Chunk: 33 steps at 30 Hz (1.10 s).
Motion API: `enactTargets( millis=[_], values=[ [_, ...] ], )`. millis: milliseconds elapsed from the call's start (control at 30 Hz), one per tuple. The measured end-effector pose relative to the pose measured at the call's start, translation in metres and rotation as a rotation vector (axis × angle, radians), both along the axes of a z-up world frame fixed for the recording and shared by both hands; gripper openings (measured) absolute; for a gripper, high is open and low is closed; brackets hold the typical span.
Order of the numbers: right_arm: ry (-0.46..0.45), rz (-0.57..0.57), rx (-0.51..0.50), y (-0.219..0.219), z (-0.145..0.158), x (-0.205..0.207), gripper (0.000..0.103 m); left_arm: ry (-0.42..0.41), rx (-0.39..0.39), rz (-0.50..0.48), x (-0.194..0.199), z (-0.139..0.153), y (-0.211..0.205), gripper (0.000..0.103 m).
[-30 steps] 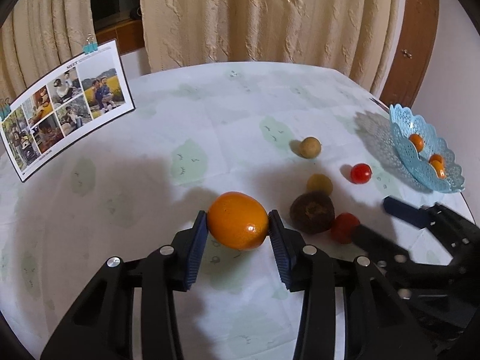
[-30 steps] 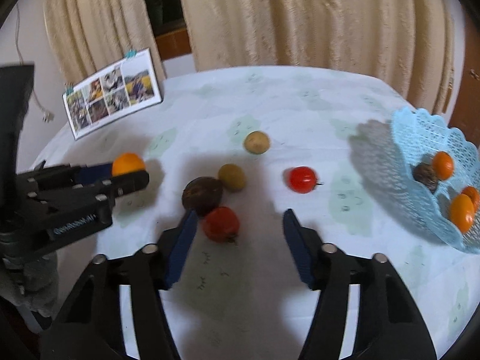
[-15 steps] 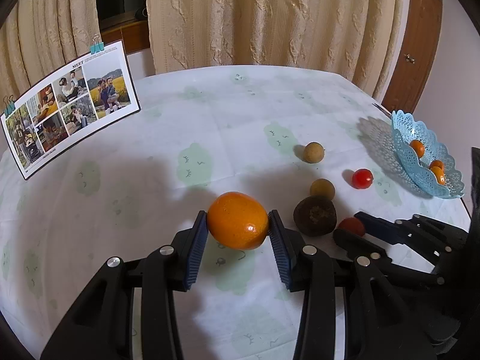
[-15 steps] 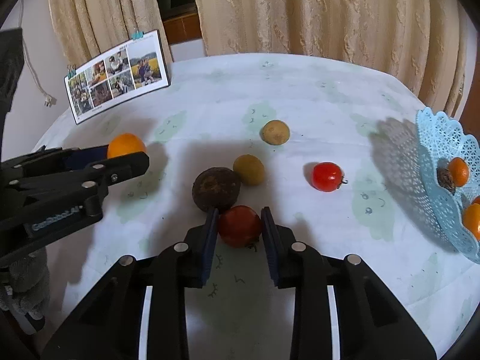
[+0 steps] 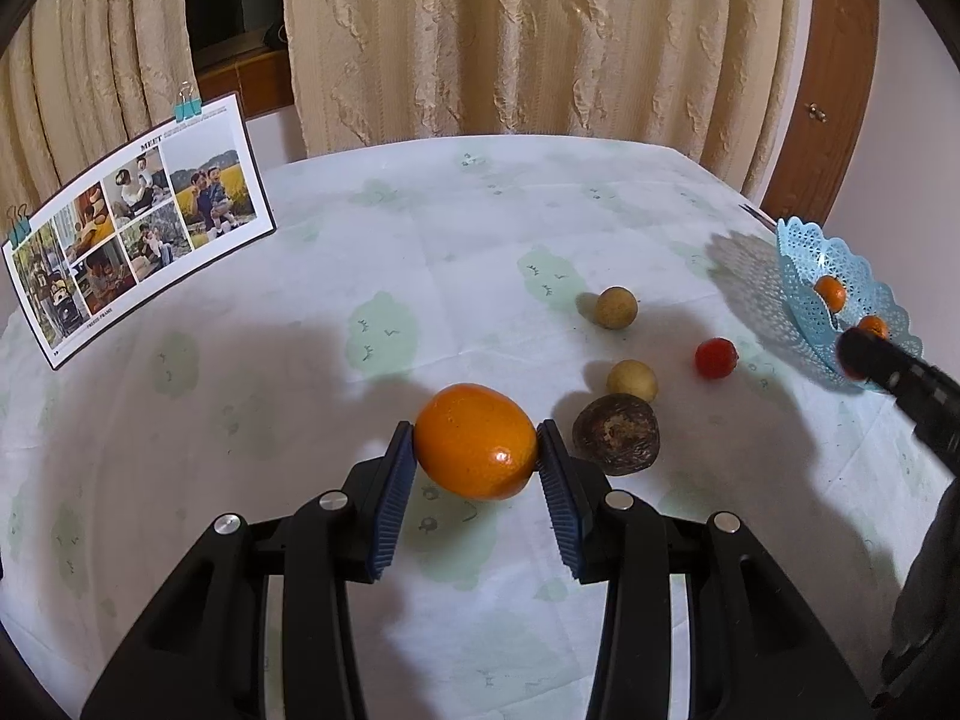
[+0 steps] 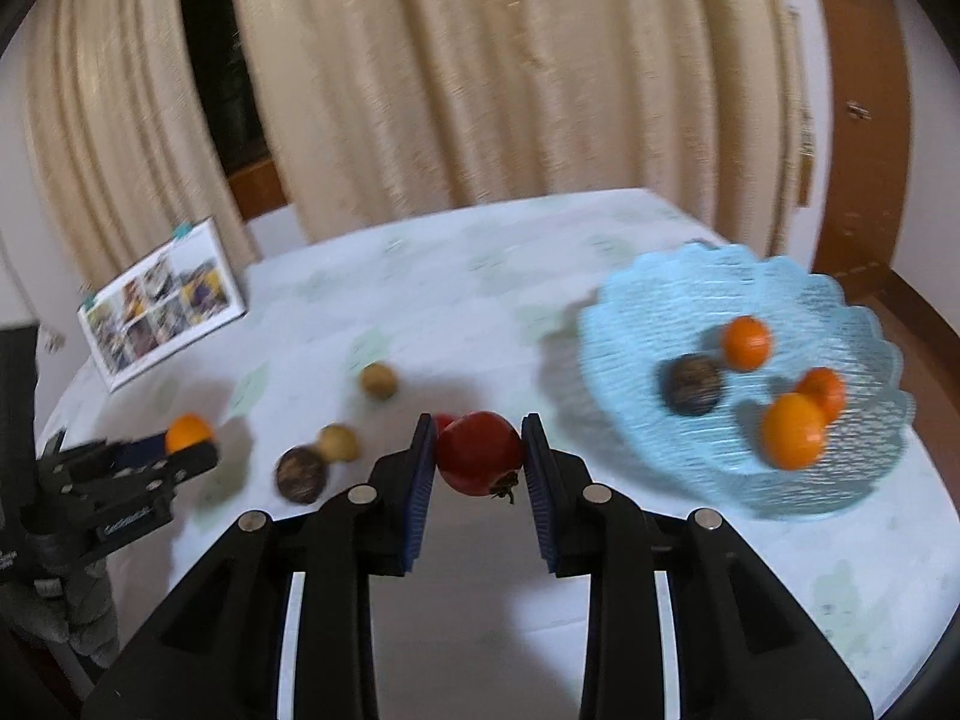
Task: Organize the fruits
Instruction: 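Grasp the red tomato and drop it into the basket with the right gripper while the left holds the orange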
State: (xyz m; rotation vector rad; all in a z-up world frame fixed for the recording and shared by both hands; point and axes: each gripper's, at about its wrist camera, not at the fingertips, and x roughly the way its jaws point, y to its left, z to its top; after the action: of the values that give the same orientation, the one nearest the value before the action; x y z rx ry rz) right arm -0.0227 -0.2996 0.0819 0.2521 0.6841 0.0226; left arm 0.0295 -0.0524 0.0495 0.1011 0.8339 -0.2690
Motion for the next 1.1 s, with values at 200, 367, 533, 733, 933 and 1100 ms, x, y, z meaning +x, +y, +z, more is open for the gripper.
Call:
enactTargets(
  millis=[200,367,533,733,933,1100],
  values=[
    [-0.007,-0.134,0.017,-0.046,-0.002,-0.004,0.03,-0.009,0.009,-0.016,-0.002,0.004,-0.01,0.042],
    [0.001,-0.202,0.034,-0.073,-0.009,-0.005,0.03,-0.019,0.015,-0.031,-0.004,0.009,-0.021,0.042],
    [0.002,-0.254,0.063,-0.093,-0.017,-0.01,0.031,-0.032,0.024,-0.052,-0.004,0.014,-0.034,0.042],
    [-0.044,-0.323,0.066,-0.107,-0.014,-0.025,0.042,-0.056,0.034,-0.098,-0.008,0.024,-0.06,0.042],
    [-0.098,-0.413,0.028,-0.12,-0.013,-0.05,0.042,-0.072,0.024,-0.183,-0.011,0.033,-0.099,0.042],
    [-0.13,-0.49,0.042,-0.136,-0.014,-0.069,0.042,-0.087,0.005,-0.26,-0.014,0.043,-0.138,0.042]
  ],
)
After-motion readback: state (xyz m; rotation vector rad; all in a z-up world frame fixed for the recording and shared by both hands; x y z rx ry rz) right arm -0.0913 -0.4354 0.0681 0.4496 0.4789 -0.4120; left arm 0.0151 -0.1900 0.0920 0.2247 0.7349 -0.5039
